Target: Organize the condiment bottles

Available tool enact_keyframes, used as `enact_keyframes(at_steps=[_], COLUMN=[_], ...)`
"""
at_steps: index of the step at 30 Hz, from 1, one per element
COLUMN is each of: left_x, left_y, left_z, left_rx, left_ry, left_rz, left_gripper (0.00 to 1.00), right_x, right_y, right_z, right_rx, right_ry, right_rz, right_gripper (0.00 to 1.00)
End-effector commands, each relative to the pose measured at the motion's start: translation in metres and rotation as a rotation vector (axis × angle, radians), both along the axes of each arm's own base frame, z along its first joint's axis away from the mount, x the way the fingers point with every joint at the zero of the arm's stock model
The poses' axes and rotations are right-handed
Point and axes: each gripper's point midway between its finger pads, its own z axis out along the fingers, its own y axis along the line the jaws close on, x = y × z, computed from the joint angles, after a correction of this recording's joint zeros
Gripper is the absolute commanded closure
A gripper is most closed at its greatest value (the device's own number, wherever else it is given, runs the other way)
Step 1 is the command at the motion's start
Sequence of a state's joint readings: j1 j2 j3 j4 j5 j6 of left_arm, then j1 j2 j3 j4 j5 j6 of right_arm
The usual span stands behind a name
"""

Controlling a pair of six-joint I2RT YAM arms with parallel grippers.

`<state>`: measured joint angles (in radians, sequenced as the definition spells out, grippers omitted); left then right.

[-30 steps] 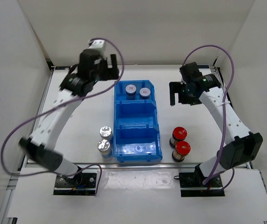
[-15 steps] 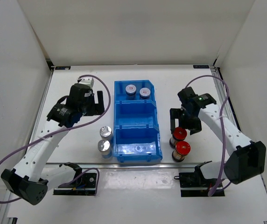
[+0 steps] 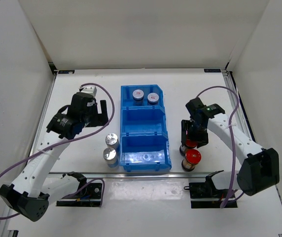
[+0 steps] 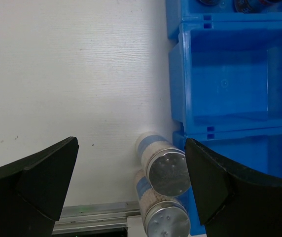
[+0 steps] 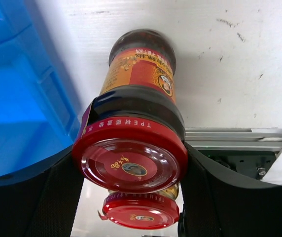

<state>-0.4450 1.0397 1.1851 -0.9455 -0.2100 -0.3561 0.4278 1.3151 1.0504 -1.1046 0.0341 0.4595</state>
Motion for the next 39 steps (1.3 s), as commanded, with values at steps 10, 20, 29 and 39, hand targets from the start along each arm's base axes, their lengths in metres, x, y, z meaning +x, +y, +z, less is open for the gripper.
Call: enact_keyframes(at_steps=[10,20,29,39], left_x=[-0.016,-0.022,-0.026,-0.032], left_y=[0.017,0.024,0.031,0.037], left_z=[0.000,-0.014,-0.011,-0.010], left_rx=[0.015,0.036,0.060,0.100], left_ry=[-0.015,0.010,-0.001,0.016], left_rz=[0.052,0.072,0.087,0.072], left_gripper=[0.00,0.00,0.00,0.00], right_x=[0.074,0.107,0.121,0.143], right_y=[0.007,0.116,0.159,0.173], right_z=[0.091,0.136,0.081,0.042], right_rx=[-0.022,0.127,0.104,0.048], right_ry=[-0.368,-0.437,-0.306,-0.276], right_rz=[0.067,0.322,0.397,0.432], right_gripper=[0.99,1.00,0.98,0.48])
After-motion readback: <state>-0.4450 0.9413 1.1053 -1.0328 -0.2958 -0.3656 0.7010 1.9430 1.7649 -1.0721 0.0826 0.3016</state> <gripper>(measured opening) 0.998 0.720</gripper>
